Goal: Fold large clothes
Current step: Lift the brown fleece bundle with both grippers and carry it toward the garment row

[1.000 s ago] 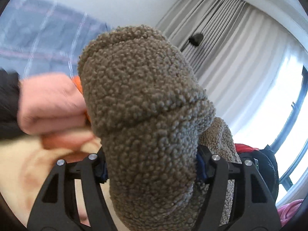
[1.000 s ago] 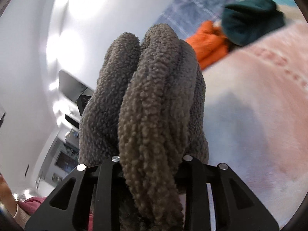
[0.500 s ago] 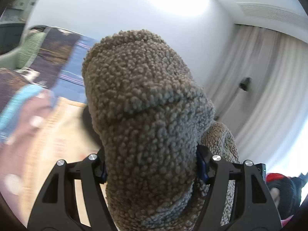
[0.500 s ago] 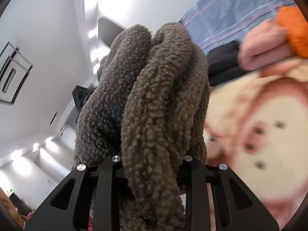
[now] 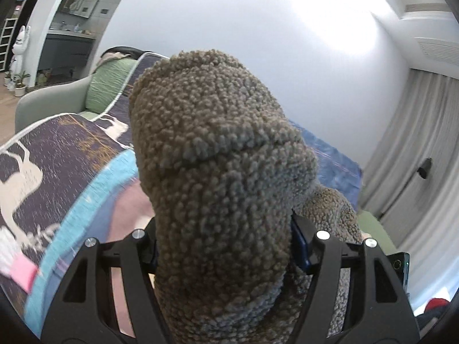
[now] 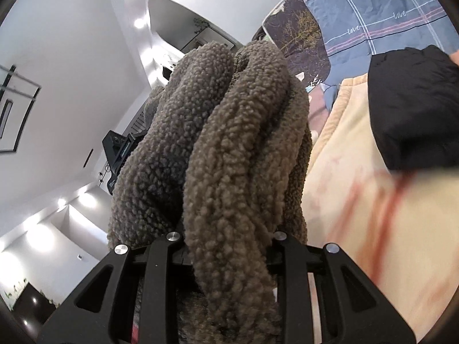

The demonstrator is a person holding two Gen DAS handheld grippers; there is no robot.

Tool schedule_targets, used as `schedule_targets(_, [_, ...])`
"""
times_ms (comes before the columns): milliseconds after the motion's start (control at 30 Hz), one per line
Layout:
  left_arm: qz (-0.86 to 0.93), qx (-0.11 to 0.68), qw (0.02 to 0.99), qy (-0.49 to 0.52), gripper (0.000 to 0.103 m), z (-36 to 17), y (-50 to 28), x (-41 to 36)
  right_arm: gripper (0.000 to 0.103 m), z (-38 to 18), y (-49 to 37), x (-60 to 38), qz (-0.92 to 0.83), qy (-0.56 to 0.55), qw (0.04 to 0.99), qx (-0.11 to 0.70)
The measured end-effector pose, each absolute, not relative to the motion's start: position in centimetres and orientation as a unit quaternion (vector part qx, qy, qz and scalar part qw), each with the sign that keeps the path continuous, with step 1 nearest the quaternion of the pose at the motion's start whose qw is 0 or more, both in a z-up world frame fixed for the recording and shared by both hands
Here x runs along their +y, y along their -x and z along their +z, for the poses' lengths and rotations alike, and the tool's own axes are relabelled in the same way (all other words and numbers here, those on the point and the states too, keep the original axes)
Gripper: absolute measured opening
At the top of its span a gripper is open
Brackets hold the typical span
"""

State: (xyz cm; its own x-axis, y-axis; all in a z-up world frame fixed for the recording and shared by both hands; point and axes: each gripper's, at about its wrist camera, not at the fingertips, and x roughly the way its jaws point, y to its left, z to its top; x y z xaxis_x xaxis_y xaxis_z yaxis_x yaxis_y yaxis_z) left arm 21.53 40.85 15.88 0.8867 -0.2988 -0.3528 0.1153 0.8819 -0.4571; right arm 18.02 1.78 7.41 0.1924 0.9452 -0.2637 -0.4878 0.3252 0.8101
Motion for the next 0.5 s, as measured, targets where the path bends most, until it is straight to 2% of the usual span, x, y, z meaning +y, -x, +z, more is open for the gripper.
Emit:
schedule_targets(167, [-0.056, 0.227, 0.955, 0.183, 0.071, 15.7, -29.6, 43.0, 0.028, 5.3, -24.1, 4.9, 0.476, -0.314, 0.730, 0.376])
schedule_targets(200, [-0.033, 0.237, 0.955, 0.177, 0.072, 14.9, -31.3, 43.4, 0.028, 4.2, -25.7, 6.0, 0.466, -0.319, 0.739, 0.367])
schedule_targets(233, [-0.009, 0.246, 0.953, 0.175, 0.080, 14.1, -32.5, 43.8, 0.028, 2.2, -27.4, 7.1, 0.441, -0.339, 0.742, 0.374])
schedule_targets(267, [0.059, 0.265, 0.946, 0.177, 0.084, 11.7, -34.3, 44.6, 0.028, -0.3, -28.8, 8.0, 0.403, -0.345, 0.746, 0.402])
schedule_targets(333, [0.123, 0.301, 0.924, 0.199, 0.081, 7.7, -34.8, 44.8, 0.028, -4.4, -29.8, 9.8, 0.351, -0.303, 0.759, 0.457])
schedule_targets(367, [0.138, 0.341, 0.902, 0.225, 0.076, 3.9, -35.5, 45.2, 0.031, -6.1, -29.3, 11.2, 0.329, -0.241, 0.781, 0.472])
schedule_targets(433, [0.131, 0.369, 0.889, 0.235, 0.070, 0.1, -35.9, 45.3, 0.038, -6.8, -28.6, 10.9, 0.326, -0.252, 0.793, 0.450])
schedule_targets(500, [0.099, 0.359, 0.900, 0.225, 0.073, -2.5, -34.9, 44.3, 0.048, -7.0, -28.9, 9.6, 0.311, -0.289, 0.779, 0.462])
